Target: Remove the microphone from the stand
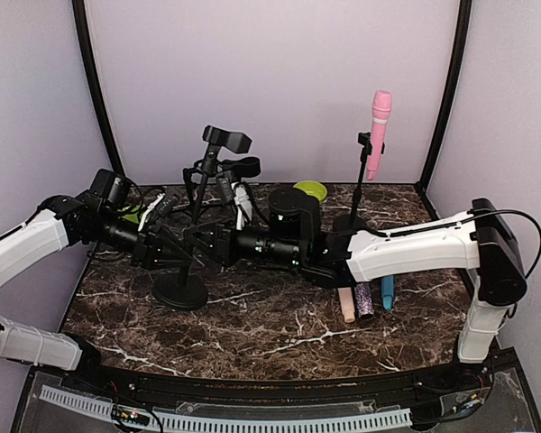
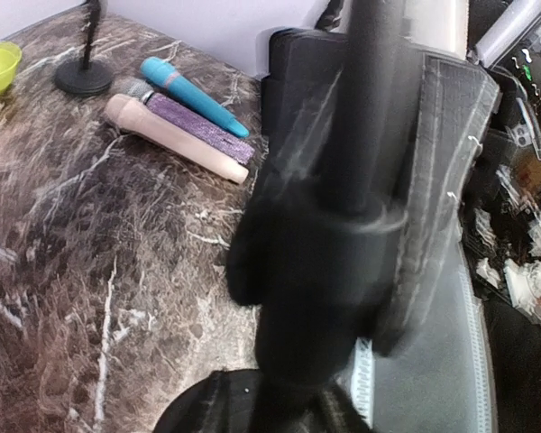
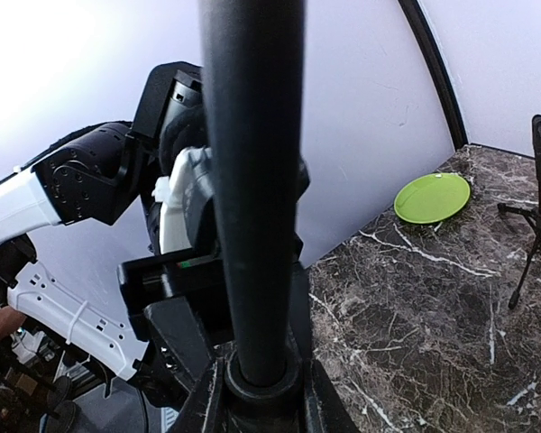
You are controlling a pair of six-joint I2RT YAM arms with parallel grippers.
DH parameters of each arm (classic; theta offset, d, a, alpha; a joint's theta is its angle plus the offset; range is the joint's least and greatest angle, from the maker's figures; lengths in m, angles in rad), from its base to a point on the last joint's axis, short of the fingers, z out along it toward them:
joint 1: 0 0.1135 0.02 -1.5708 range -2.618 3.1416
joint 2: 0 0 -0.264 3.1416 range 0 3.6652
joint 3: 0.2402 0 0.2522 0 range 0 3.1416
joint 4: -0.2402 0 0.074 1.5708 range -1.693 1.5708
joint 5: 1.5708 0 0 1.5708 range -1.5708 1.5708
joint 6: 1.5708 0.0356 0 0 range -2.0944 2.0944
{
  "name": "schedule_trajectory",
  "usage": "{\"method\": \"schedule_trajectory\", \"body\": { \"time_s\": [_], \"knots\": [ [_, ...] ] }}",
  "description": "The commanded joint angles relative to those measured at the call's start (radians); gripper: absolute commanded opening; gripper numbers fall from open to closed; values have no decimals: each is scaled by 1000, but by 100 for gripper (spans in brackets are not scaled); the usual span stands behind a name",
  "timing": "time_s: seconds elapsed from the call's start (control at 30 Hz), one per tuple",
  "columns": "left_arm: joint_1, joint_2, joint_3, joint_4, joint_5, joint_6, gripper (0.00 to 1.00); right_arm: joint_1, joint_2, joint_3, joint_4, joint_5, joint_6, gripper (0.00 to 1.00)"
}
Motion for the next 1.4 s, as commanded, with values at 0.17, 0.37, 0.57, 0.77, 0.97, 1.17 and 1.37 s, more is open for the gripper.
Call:
{"method": "schedule_trajectory", "body": {
  "time_s": [0.17,0.37,0.57,0.77,0.97,1.17,1.37],
  "knots": [
    [-3,0,11,-13,72,18,14,6,-11,71,92,-17,27,0],
    [-3,2,19,-7,79,-12,43,16,17,115,110,-5,38,0],
    [-3,7,13,9,117,-33,21,21,23,123,120,-2,36,0],
    [-1,-1,12,15,127,-21,0,21,19,118,106,14,39,0],
    [0,-2,38,87,110,-94,0,29,18,127,48,160,136,61],
    [6,-3,66,112,79,-110,0,56,2,129,-35,311,124,56],
    [7,6,84,113,63,-93,0,56,26,159,-80,255,150,50]
  ]
}}
